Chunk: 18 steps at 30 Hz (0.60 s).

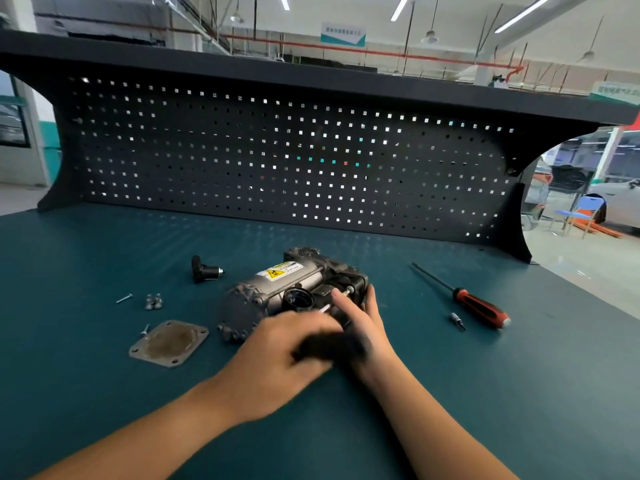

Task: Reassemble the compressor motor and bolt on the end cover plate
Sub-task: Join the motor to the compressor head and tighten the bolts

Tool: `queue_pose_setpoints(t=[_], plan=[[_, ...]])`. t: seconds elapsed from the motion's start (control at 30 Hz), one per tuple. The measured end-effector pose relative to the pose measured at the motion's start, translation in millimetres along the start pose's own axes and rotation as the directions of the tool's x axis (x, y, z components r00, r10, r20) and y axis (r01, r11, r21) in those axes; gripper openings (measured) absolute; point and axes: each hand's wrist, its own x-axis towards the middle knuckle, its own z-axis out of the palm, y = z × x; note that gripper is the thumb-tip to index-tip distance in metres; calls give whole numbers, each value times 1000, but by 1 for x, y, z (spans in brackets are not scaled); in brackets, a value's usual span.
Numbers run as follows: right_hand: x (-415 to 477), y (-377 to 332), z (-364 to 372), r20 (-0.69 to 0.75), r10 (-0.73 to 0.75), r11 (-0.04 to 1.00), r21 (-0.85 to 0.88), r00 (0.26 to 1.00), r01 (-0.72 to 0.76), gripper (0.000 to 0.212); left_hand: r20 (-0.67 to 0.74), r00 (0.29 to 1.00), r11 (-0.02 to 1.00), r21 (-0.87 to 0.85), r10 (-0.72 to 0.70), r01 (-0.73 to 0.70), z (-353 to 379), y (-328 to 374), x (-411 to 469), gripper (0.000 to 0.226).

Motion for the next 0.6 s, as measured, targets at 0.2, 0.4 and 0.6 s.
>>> queue_pose_setpoints(t=[0.2, 0.4, 0.6], plan=[[0, 0, -4, 42, 12, 1000, 4, 999, -12, 115, -361, 601, 678, -575, -713, 458, -17, -30, -6, 18], [-2, 1, -3, 43, -2, 1000, 13, 999, 1, 111, -365, 787, 865, -271, -498, 422, -19, -10, -3, 9], [-4, 1, -2, 15, -20, 999, -34, 1000, 20, 95, -89, 955, 959, -1, -283, 284, -11, 13, 3, 13]])
